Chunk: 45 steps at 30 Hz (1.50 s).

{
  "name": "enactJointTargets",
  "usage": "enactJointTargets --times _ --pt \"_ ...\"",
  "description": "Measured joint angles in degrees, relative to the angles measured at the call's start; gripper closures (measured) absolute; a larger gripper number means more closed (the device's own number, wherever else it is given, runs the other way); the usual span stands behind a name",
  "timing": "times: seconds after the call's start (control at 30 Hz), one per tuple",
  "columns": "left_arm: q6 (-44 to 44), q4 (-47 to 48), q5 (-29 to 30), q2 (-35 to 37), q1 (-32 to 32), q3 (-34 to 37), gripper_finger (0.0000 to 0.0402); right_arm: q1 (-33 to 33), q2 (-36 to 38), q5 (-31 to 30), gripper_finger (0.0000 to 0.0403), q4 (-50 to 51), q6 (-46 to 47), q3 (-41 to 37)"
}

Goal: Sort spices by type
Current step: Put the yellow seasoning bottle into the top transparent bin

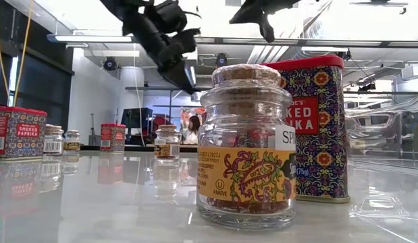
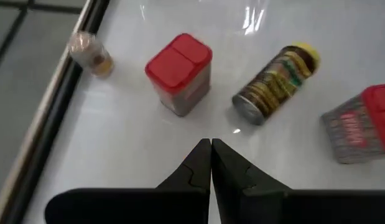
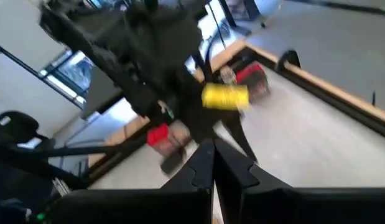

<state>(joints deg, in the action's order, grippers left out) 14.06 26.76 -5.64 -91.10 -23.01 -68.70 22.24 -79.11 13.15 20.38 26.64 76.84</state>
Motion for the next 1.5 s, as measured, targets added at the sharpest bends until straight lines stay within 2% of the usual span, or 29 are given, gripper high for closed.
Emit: enactJointTargets --times 0.13,0.27,0.33,0.5,0.63,0.87,1.0,1.3,1.43,1.5 --pt "-4.40 -2.65 -4.25 6.18 -1.61 5.42 0.0402 0.16 -0.29 0.00 0.0402 4.90 -0.23 0.00" --pt "-7.23 -8.32 -4.25 12.36 -1.74 11.71 0.0402 0.35 -1.36 0.00 0.0402 9.84 -0.47 0.00" --pt "-8.65 -11.67 -4.17 13.59 -1.55 14.08 0.0402 0.37 -2.43 -0.81 0.0402 15.44 0.90 0.00" --pt "-10.98 -16.63 -4.28 11.58 -0.08 14.99 0.0402 0.20 -7.49 0.90 0.0402 32.92 -0.12 -0.04" --pt "-8.18 -15.65 -4.36 5.29 2.93 11.42 0.0402 -2.16 -13.15 1.45 0.0402 40.25 -3.82 -0.07" --pt "-2.78 -9.22 -2.90 -7.87 5.80 3.03 0.0402 -7.49 -22.31 4.13 0.0402 40.66 -6.21 -0.07" --pt "-1.47 -11.98 -2.81 -10.33 5.93 2.55 0.0402 -9.71 -23.87 4.00 0.0402 37.54 -6.35 -0.73" --pt "4.02 -20.57 -4.41 -15.05 5.44 2.55 0.0402 -12.53 -23.58 3.34 0.0403 24.48 0.51 -11.32" --pt "3.24 -24.02 -5.63 -16.16 5.41 2.44 0.0402 -13.46 -22.93 2.51 0.0403 20.19 1.31 -11.96" --pt "3.67 -24.59 -5.93 -17.07 5.55 2.47 0.0402 -14.07 -22.86 0.08 0.0403 19.52 0.35 -11.96"
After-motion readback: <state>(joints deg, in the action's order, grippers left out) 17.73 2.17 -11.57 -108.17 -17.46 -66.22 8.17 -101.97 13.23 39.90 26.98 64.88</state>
